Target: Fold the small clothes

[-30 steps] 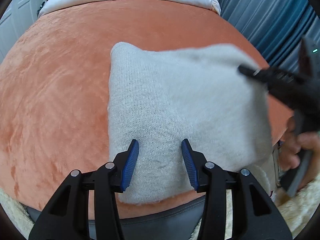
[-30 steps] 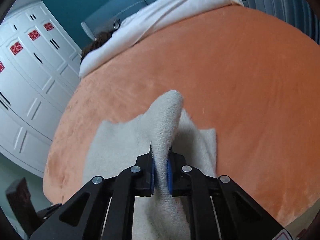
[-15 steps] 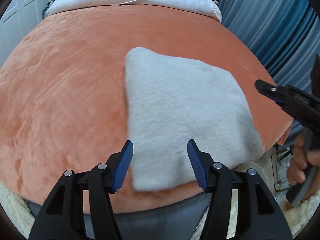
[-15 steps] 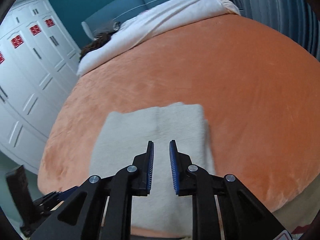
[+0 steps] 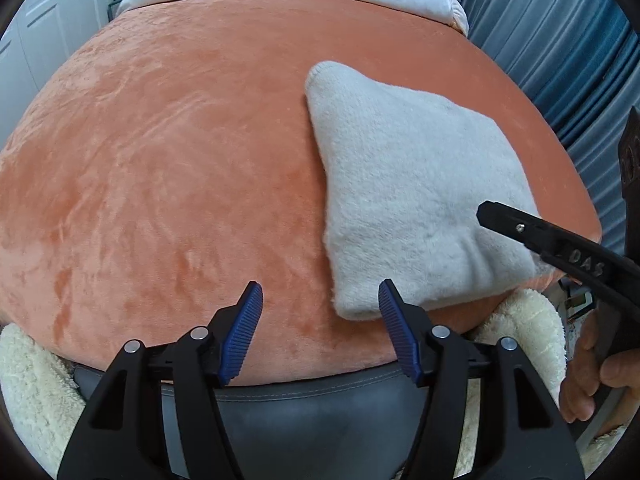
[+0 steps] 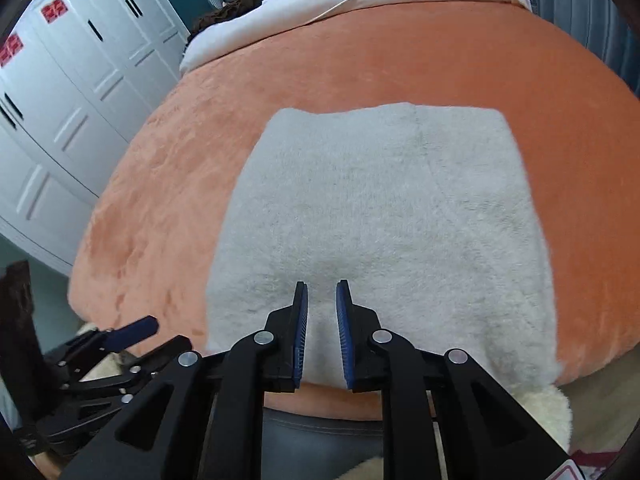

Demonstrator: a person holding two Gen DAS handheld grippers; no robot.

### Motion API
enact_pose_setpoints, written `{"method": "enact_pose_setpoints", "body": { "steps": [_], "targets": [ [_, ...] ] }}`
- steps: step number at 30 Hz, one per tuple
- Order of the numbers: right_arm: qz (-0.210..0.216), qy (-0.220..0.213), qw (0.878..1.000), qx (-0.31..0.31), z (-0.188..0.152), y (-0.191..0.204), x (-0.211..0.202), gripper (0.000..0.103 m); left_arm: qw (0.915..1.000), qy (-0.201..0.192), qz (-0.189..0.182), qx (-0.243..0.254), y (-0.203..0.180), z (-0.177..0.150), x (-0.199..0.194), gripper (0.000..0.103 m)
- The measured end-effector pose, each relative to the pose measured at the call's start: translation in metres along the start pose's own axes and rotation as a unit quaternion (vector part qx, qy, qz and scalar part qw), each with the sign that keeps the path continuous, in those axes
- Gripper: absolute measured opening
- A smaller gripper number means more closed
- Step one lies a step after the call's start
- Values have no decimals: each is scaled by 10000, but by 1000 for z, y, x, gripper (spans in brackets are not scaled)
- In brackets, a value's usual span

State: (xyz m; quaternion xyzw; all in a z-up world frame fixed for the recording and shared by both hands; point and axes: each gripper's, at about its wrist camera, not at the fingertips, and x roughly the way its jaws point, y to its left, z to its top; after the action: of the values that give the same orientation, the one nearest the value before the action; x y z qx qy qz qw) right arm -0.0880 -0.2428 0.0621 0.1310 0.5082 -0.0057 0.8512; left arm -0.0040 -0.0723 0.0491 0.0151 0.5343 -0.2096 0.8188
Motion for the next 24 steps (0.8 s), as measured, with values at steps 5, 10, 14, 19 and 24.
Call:
{"method": "enact_pose_setpoints", "body": {
  "steps": [5,10,14,19,24],
  "targets": [
    [-55,338,9994,79,-15,-14,23,12,9994,79,12,337,-27,-3,4,68],
    [-291,-480,9959,712,-10,-47,-36,40,9985,115,79,523,-43,-5,5,70],
    [-751,-329,9910,1057,-25,-88,-38,46,9982,127,222,544,-54,0,9,71],
    [-567,-96,9887,1385,-39,-107,-20,53,9980,159,278,541,-63,2,12,75],
    [-475,-254,9913,1201,-38,-88,-17,16,9966,166,413,693,-69,1,12,76]
  ]
}}
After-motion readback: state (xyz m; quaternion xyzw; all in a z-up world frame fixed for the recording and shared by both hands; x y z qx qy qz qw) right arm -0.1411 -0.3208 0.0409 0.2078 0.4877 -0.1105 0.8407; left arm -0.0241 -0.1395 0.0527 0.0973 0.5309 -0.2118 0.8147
